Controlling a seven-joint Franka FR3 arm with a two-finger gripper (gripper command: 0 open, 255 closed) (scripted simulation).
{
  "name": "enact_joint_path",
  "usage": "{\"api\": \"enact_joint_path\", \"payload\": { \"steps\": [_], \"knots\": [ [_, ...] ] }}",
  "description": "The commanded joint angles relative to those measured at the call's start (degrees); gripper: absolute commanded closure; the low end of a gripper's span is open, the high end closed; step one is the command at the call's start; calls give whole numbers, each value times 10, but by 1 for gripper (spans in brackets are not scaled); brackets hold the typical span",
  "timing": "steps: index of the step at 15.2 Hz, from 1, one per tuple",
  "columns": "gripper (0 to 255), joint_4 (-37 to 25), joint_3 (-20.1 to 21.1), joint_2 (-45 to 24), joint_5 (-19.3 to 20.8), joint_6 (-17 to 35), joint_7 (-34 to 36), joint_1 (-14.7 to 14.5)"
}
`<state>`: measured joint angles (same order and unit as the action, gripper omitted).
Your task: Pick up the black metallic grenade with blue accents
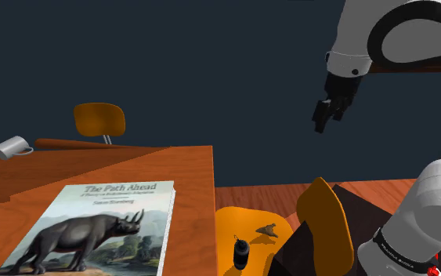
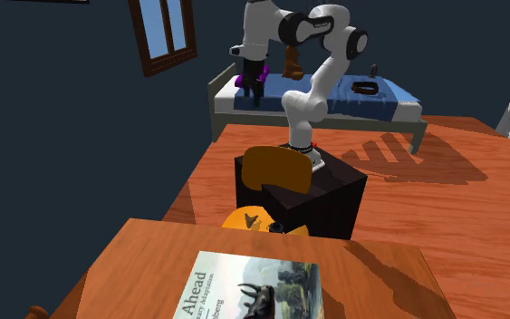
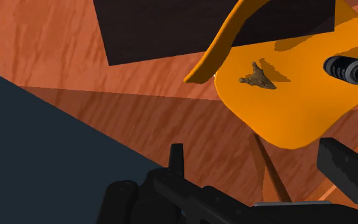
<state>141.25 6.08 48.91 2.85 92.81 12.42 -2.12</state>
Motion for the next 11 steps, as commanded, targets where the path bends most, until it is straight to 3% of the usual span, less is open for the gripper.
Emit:
{"api": "enact_joint_path", "payload": {
  "steps": [1,11],
  "knots": [
    [0,33,15,2,-14,34,20,-6],
    [0,146,108,-60,-83,222,124,-43]
  ]
}}
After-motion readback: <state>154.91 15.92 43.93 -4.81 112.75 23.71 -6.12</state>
